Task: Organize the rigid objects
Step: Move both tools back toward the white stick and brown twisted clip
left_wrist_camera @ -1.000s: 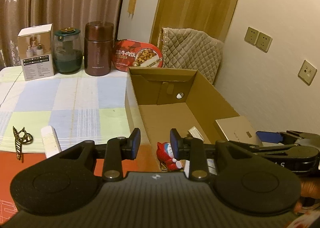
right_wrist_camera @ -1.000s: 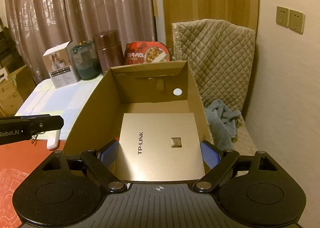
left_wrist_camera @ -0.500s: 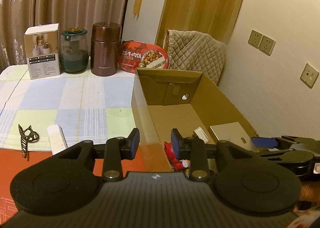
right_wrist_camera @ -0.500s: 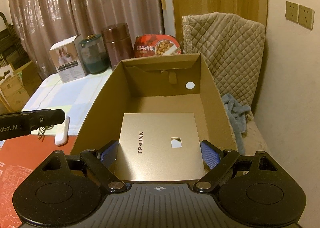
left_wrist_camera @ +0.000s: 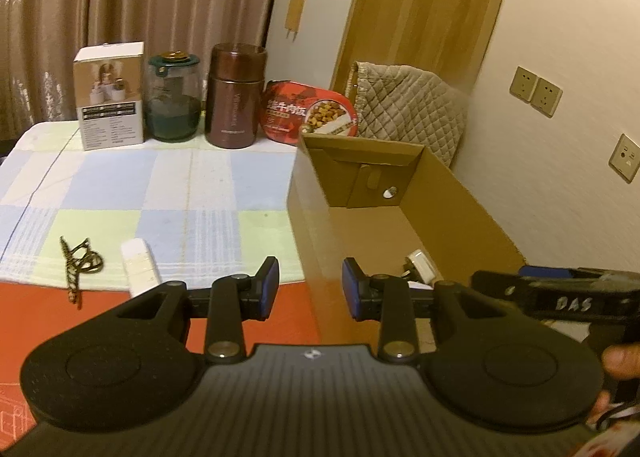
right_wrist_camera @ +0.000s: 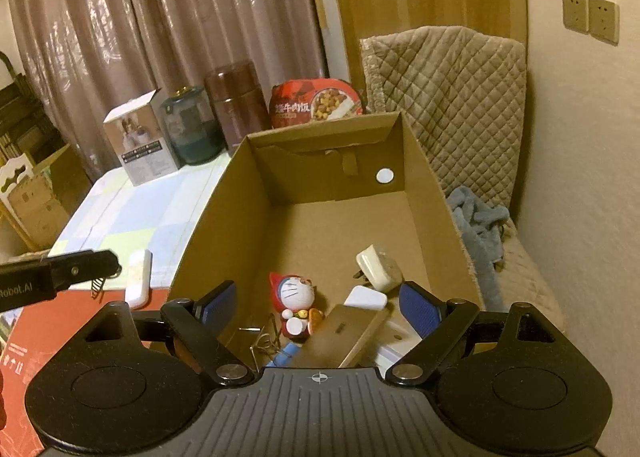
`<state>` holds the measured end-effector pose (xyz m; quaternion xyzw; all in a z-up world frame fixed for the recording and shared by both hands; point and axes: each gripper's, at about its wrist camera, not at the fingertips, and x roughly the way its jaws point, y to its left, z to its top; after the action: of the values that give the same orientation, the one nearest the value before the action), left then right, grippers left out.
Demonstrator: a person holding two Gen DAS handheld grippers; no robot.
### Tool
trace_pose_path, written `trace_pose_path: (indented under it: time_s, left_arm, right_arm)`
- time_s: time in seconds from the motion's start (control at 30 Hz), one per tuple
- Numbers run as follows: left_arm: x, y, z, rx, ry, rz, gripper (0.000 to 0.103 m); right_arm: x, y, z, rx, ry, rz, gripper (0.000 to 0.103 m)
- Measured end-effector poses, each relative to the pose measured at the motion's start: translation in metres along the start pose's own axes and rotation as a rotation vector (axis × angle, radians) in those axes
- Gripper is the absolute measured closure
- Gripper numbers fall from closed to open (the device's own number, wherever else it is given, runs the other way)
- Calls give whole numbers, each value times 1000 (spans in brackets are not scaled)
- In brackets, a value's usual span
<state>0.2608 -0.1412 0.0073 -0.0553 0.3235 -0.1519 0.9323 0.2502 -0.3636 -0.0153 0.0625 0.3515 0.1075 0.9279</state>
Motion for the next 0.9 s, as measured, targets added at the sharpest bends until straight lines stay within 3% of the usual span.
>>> trace_pose_path:
  time_s: [0.37,0.9]
  left_arm:
    - [-39,29,-10,-27,-19,53,72]
    - [-92,85,-27,-56,-34,177,66]
  right_arm:
    - [-30,25,2,2,-24,25,18]
    - [-45,120,-15,-128,-18,165,18]
